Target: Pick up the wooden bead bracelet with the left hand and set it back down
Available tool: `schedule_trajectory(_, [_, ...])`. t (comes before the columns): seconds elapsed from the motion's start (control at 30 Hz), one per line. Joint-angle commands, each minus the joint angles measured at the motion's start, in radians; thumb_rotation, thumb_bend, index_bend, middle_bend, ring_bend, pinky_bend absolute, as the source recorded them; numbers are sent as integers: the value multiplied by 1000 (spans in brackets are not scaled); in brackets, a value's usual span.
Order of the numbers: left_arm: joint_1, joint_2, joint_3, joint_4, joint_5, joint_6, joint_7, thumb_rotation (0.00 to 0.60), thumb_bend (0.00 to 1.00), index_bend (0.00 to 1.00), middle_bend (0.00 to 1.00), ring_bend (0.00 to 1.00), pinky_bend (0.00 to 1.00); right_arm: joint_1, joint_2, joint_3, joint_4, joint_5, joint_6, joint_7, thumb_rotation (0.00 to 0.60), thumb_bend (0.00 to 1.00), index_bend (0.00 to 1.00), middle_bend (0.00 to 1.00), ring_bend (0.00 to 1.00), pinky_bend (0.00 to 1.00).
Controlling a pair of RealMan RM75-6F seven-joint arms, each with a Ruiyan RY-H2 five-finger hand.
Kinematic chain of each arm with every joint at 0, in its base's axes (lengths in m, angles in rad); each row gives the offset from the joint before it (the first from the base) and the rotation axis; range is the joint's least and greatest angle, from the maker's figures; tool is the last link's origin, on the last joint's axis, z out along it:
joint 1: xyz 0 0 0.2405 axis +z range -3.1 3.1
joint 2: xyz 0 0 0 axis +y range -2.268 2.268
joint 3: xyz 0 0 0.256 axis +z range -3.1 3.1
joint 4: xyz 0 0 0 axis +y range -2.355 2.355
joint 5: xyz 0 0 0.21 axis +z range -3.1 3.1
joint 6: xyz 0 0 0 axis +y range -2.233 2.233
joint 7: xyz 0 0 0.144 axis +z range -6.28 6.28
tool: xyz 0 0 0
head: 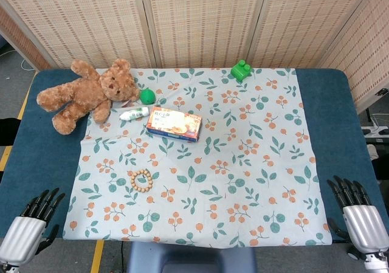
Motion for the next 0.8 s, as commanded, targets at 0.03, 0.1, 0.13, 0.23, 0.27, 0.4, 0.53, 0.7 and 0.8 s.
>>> schedule_trajectory(0.03, [1, -1, 0, 0, 0, 0, 1, 600, 480, 0, 0, 0, 172, 0, 1, -3, 0, -4, 0, 1, 600, 217, 0, 0, 0, 0])
schedule_trajectory(0.1, [0, -2, 0, -1, -2, -3, 4, 600, 480, 0, 0, 0, 172, -1, 1, -4, -1, -5, 0, -1, 600, 217, 0, 0, 0, 0])
schedule_trajectory(0.13, [-2, -2, 0, 0, -2, -6, 3, 600, 480, 0, 0, 0, 172, -1, 1, -4, -1, -4, 0, -2, 600, 217, 0, 0, 0, 0])
schedule_trajectory(0.23, [-9, -6, -1, 3, -4, -20, -2, 600, 479, 0, 0, 0, 172, -3, -3, -4, -1, -6, 4, -8, 600, 217, 0, 0, 0, 0])
schedule_trajectory(0.27, [-13, -9, -1, 5, -3, -27, -2, 600, 479, 0, 0, 0, 172, -4, -5, -4, 0, -9, 6, -11, 600, 217, 0, 0, 0, 0])
schedule_trajectory(0.4, [-30, -37, 1, 25, 32, -37, 5, 600, 480, 0, 0, 0, 162, -12, -8, -4, 2, -20, 27, -16, 600, 217, 0, 0, 0, 0])
schedule_trajectory(0.53, [-54, -90, 8, 47, 77, -63, 27, 600, 481, 0, 0, 0, 142, -22, -11, -2, 4, -24, 49, -15, 600, 217, 0, 0, 0, 0])
schedule_trajectory(0.7, [-90, -181, -15, 56, 89, -129, 133, 600, 479, 0, 95, 0, 97, -13, -22, 8, 4, 0, 26, -31, 600, 217, 0, 0, 0, 0])
schedule_trajectory(0.8, [-112, -232, -17, 65, 88, -173, 166, 600, 478, 0, 102, 0, 89, -7, -33, 15, 4, -1, 24, -40, 600, 217, 0, 0, 0, 0])
